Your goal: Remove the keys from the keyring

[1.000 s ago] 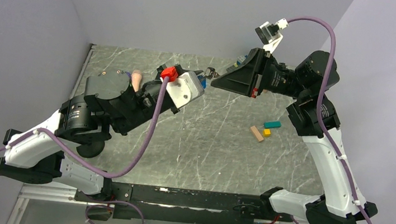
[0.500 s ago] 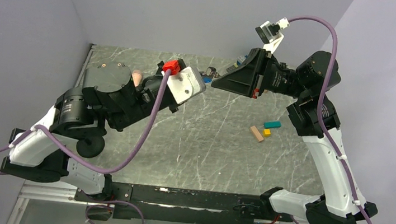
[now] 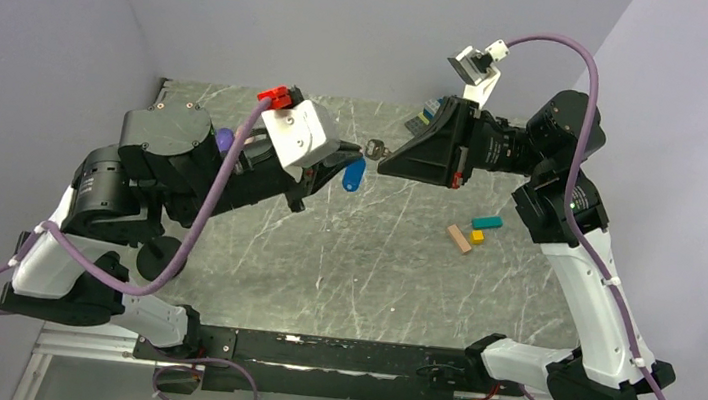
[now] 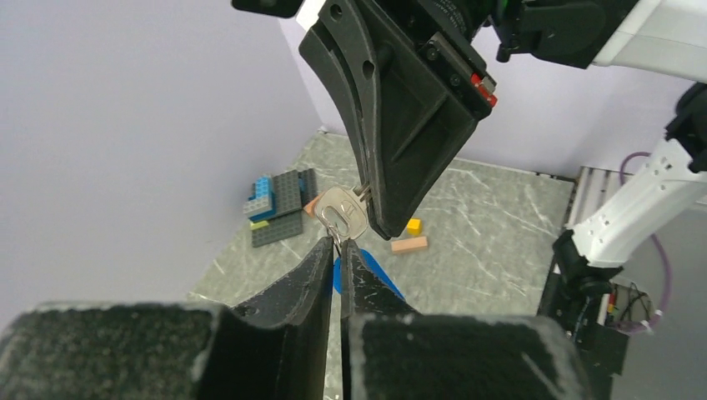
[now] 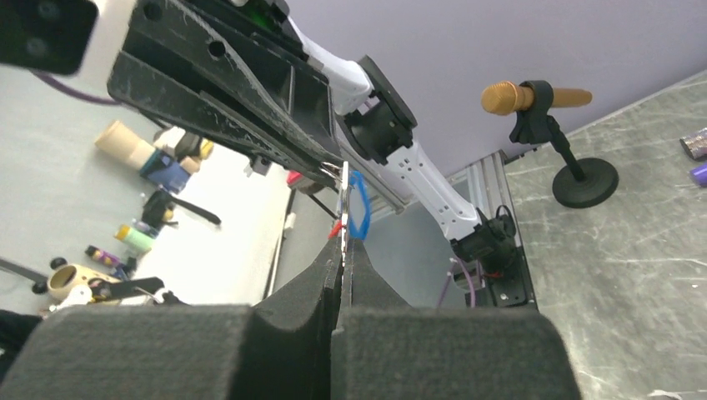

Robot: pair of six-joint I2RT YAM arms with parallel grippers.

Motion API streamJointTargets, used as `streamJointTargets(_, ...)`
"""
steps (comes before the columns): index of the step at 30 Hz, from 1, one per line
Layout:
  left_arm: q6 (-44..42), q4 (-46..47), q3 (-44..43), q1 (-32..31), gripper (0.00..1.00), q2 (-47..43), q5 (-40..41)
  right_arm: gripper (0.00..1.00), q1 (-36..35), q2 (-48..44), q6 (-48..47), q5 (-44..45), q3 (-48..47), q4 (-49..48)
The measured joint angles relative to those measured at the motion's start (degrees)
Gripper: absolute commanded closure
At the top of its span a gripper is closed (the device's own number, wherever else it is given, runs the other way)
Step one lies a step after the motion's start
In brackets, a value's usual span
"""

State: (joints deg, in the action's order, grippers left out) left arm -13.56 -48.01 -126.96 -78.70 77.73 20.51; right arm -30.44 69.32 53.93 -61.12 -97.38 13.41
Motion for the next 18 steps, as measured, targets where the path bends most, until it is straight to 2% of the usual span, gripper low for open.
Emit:
streamJointTargets(6,7.0,-3.3,-0.6,3.6,0.93,0.0,-6.8,1.00,0.0,-0.2,-5.6,-1.5,-0.3,3.9)
streamJointTargets(14,14.0,-5.5,0.6,6.9,1.00,-0.7,-12.9,1.00,0.0,-1.7,-6.5,-2.7,0.0,3.9)
streamJointTargets(16,15.0,-5.5,1.4,7.4,0.96,-1.1,-13.4,1.00,0.0,-2.1,-6.8,-3.1,0.0,3.9)
streamJointTargets(18,15.9,-5.4,2.1,7.7,0.82,-1.6,-13.6,1.00,0.0,-2.3,-7.1,-3.5,0.0,4.0)
